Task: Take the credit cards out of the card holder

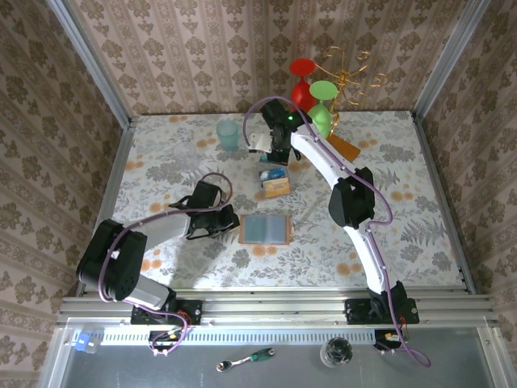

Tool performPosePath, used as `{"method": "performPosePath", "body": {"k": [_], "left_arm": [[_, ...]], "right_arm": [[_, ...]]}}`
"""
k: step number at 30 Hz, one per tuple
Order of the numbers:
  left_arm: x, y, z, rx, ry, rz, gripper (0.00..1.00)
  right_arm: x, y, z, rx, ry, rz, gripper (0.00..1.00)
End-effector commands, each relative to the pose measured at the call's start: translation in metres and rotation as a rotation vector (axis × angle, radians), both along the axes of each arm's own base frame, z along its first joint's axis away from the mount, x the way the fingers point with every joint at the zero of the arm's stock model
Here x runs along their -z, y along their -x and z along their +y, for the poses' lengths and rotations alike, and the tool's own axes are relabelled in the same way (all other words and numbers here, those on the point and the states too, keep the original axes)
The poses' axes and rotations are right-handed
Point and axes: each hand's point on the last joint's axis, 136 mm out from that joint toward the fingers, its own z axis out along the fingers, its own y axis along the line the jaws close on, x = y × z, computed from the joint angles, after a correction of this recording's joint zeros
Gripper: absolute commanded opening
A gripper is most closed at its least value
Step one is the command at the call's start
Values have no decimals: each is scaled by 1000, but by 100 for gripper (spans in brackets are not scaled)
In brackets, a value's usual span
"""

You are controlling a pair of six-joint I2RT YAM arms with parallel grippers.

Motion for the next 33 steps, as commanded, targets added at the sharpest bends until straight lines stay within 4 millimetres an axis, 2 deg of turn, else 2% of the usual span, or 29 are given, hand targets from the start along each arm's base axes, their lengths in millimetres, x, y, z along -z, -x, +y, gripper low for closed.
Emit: {"method": "performPosePath", "body": {"k": [1, 12, 18, 21, 24, 26, 33], "left_arm": [[-3, -6, -3, -12, 24, 4, 7], [-1, -5, -5, -10, 33, 12, 6], [-1, -6, -8, -7, 44, 15, 6], [0, -6, -9, -7, 46, 17, 6], [1, -6, -10, -6, 46, 17, 6], [1, -6, -9, -8, 46, 18, 6], [5, -6, -11, -5, 48, 25, 6]], "right_arm": [[5, -5, -4, -8, 18, -1, 1], [8, 26, -9, -27, 25, 122, 0], [8, 29, -6, -32, 23, 129, 0], [8, 27, -4, -35, 24, 119, 1], [2, 8, -6, 18, 31, 34, 16], [-5, -3, -8, 45, 32, -18, 23], [-17, -12, -5, 64, 0, -85, 26]]}}
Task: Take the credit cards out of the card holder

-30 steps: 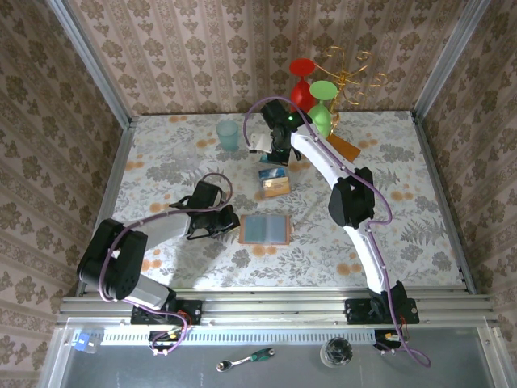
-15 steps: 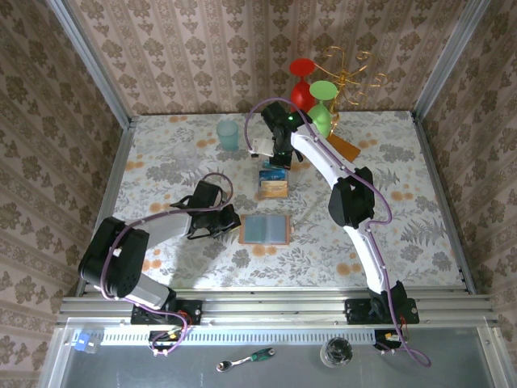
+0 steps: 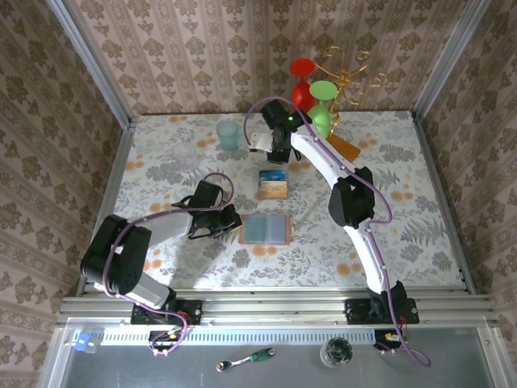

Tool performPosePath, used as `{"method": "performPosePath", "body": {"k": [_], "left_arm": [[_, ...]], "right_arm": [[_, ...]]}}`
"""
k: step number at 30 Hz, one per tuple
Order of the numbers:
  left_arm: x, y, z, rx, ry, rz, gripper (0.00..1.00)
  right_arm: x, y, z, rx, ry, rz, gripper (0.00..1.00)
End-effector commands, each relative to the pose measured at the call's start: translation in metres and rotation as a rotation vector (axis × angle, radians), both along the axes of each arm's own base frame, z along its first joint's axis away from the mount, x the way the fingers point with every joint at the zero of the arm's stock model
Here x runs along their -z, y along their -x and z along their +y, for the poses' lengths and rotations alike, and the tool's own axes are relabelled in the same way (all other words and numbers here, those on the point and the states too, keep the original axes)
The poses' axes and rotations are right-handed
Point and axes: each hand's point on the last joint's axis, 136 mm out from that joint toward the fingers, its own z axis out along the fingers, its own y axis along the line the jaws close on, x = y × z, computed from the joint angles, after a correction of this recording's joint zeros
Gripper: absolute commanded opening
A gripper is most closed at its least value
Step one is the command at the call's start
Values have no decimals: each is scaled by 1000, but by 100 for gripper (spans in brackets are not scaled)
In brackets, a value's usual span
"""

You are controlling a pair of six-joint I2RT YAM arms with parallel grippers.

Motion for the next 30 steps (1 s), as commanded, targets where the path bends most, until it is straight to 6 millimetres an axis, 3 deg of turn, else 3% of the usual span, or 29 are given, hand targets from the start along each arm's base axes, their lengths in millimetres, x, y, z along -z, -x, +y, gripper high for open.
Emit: {"method": "performPosePath", "body": {"k": [1, 4, 10, 16, 25, 26, 27, 30], "left_arm": [[0, -2, -4, -6, 17, 11, 6], [-1, -3, -4, -6, 20, 10, 6], [0, -3, -5, -5, 20, 10, 6], [-1, -3, -6, -4, 23, 7, 6], [0, -1, -8, 1, 24, 9, 6], [0, -1, -8, 1, 23, 9, 6], [1, 0, -8, 2, 23, 11, 6], [0, -1, -9, 4, 26, 10, 6]], "right_arm": [[-20, -4, -2, 24, -10, -61, 26], [-20, 1, 0, 23, -25, -41, 27], [-27, 8, 1, 41, -63, -24, 42], [-33, 15, -1, 50, -73, -23, 49], [-8, 23, 0, 66, -74, 18, 65], [-5, 23, 0, 70, -74, 20, 76], [-2, 22, 1, 71, -76, 19, 78], [7, 20, 1, 76, -71, 11, 79]]}}
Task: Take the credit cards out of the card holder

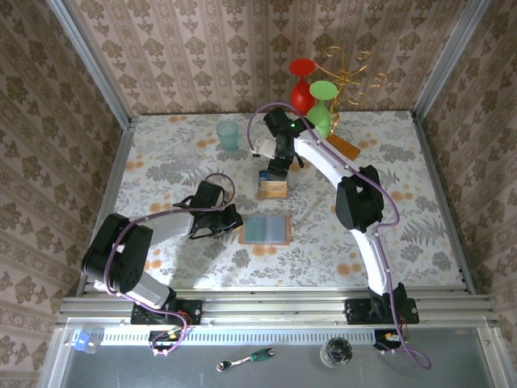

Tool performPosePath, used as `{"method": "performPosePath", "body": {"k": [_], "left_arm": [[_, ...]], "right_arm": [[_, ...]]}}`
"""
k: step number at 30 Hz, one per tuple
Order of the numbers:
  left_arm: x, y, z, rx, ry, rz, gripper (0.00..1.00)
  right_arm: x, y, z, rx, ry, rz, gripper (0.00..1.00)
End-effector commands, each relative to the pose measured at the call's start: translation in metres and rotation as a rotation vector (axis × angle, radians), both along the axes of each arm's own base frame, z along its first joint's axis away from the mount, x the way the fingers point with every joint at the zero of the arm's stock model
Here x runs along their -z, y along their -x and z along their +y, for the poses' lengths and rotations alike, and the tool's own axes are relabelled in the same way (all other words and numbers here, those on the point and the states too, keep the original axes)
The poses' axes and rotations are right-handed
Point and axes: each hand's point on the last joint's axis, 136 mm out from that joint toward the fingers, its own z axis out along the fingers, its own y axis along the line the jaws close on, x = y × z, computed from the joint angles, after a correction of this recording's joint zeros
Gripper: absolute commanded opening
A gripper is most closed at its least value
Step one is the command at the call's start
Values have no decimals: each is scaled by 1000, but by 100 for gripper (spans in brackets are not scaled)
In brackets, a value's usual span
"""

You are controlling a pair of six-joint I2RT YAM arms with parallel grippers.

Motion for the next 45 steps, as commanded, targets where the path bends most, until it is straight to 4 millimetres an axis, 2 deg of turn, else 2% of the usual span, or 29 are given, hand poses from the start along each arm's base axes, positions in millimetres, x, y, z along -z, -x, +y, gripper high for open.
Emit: {"method": "performPosePath", "body": {"k": [1, 5, 8, 21, 31, 40, 45], "left_arm": [[0, 1, -5, 7, 15, 12, 6], [1, 1, -4, 6, 11, 14, 6], [1, 2, -4, 4, 11, 13, 6], [1, 1, -4, 4, 12, 13, 6], [3, 2, -4, 5, 10, 18, 6], [3, 2, -4, 3, 12, 18, 6], [4, 2, -4, 4, 12, 17, 6]], "right_arm": [[-7, -5, 7, 9, -35, -44, 79], [-1, -15, 3, 26, -6, -82, 79], [-3, -23, 1, 38, 7, -122, 78], [-44, -58, -4, 94, 13, -326, 76], [-60, -67, 0, 112, -18, -377, 76], [-69, -78, 3, 114, -34, -409, 77], [-58, -84, 2, 116, -36, -392, 77]]}}
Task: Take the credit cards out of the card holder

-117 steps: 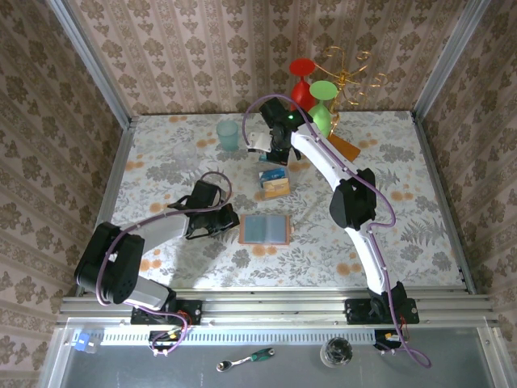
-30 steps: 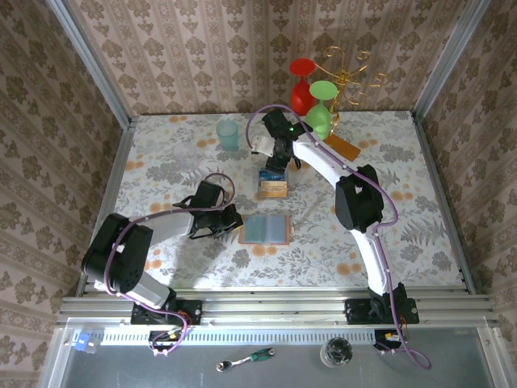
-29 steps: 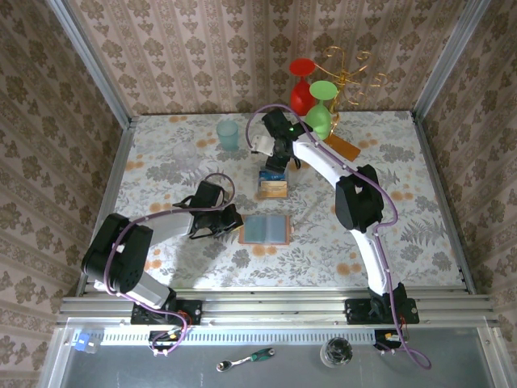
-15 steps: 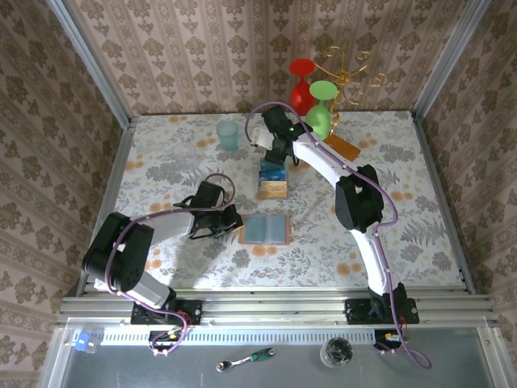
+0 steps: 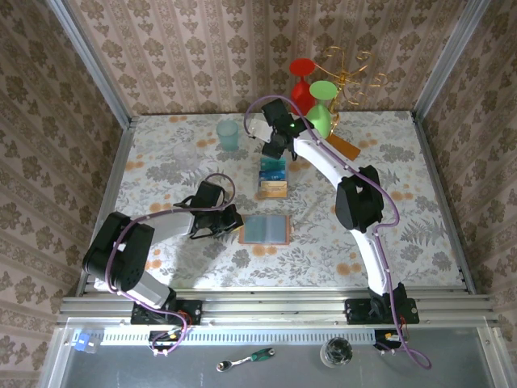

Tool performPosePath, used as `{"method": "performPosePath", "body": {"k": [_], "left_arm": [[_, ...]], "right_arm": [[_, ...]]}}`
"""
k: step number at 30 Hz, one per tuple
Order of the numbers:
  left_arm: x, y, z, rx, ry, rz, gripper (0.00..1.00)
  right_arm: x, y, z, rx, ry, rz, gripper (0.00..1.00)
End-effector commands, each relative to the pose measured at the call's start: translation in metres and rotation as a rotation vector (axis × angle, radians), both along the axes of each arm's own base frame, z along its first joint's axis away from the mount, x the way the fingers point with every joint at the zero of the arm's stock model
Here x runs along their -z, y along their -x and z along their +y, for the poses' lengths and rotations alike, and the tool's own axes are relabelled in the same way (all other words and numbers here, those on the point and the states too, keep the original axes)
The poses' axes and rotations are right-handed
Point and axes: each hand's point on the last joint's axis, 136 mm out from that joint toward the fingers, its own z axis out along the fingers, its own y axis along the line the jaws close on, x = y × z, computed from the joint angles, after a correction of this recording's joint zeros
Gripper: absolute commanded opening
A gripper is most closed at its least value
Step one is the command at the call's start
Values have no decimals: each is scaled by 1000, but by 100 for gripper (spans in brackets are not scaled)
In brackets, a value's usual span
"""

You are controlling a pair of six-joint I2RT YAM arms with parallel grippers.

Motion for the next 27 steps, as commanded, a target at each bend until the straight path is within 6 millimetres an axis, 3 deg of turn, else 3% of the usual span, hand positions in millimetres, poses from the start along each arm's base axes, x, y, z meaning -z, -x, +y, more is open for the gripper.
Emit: {"method": "performPosePath", "body": {"k": [1, 12, 27], "left_arm": [[1, 2, -4, 4, 12, 12, 6], [1, 2, -4, 5, 16, 13, 6], [1, 3, -5, 7, 26, 18, 6]], "right_arm": [[-2, -11, -3, 22, -8, -20, 77], [35, 4, -3, -10, 15, 86, 77], [42, 22, -2, -37, 14, 145, 76]]}}
